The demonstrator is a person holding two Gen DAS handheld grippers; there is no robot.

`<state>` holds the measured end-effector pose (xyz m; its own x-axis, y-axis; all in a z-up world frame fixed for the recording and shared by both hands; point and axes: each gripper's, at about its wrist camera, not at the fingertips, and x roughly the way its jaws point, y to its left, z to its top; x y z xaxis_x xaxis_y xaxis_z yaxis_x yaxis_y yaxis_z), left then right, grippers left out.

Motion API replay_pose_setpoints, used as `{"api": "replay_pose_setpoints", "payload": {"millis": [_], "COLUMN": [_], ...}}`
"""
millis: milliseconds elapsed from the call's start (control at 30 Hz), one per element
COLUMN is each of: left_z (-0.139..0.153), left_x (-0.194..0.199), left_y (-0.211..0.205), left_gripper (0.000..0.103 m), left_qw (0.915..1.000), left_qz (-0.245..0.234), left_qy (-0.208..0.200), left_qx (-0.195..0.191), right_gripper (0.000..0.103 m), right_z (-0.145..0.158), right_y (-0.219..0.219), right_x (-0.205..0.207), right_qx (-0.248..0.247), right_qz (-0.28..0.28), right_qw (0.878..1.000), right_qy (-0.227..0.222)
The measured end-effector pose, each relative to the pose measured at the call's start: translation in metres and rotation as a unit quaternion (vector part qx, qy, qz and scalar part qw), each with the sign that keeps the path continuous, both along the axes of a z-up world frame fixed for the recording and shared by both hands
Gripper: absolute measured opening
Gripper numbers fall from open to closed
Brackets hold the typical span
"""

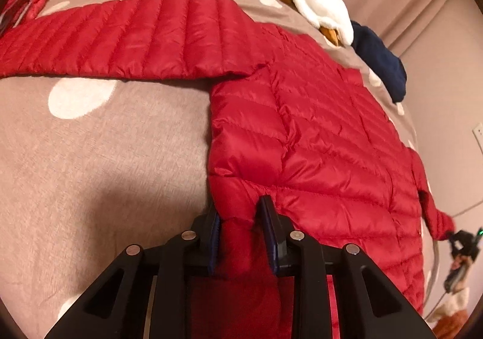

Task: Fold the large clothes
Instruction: 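Grasp the jacket's side edge with the left tool while the right tool grasps the sleeve cuff, then fold the sleeve across the jacket with the right tool while the left tool holds the edge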

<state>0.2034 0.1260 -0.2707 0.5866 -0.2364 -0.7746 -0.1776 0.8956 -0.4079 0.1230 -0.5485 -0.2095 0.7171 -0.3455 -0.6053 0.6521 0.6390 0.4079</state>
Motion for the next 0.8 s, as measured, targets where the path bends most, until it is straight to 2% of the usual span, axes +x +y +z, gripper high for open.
{"api": "replay_pose_setpoints", "payload": {"millis": [100, 200, 333, 433, 533, 633, 800], "left_z": [-0.001, -0.002, -0.003, -0.001, -0.002, -0.002, 0.000], "left_x": [-0.002, -0.004, -0.006, -0.007, -0.006, -0.003, -0.004], "left_y": [0.002, 0.004, 0.008, 0.005, 0.004, 0.007, 0.004], "left_gripper": [0.028, 0.028, 0.028, 0.028, 0.028, 0.028, 0.028], "left_qw": [0.9999, 0.9998, 0.9993, 0.9993, 0.9990, 0.9983, 0.9980], "left_qz": [0.004, 0.013, 0.032, 0.035, 0.039, 0.057, 0.061], "left_qy": [-0.011, -0.015, -0.014, -0.014, -0.020, -0.010, -0.014], "left_qx": [0.002, -0.003, -0.015, 0.006, 0.006, -0.011, 0.005], "right_gripper": [0.008, 0.008, 0.008, 0.008, 0.008, 0.008, 0.008], "right_z": [0.034, 0.059, 0.075, 0.078, 0.076, 0.070, 0.049], "right_y": [0.037, 0.083, 0.155, 0.216, 0.278, 0.348, 0.434], "right_x": [0.010, 0.030, 0.062, 0.084, 0.108, 0.135, 0.168], "right_qx": [-0.051, -0.071, -0.092, -0.098, -0.096, -0.111, -0.106], "right_qz": [0.031, 0.068, 0.131, 0.185, 0.241, 0.304, 0.391], "right_qw": [0.998, 0.995, 0.986, 0.976, 0.964, 0.945, 0.914], "right_qy": [-0.014, -0.028, -0.042, -0.053, -0.056, -0.046, -0.019]}}
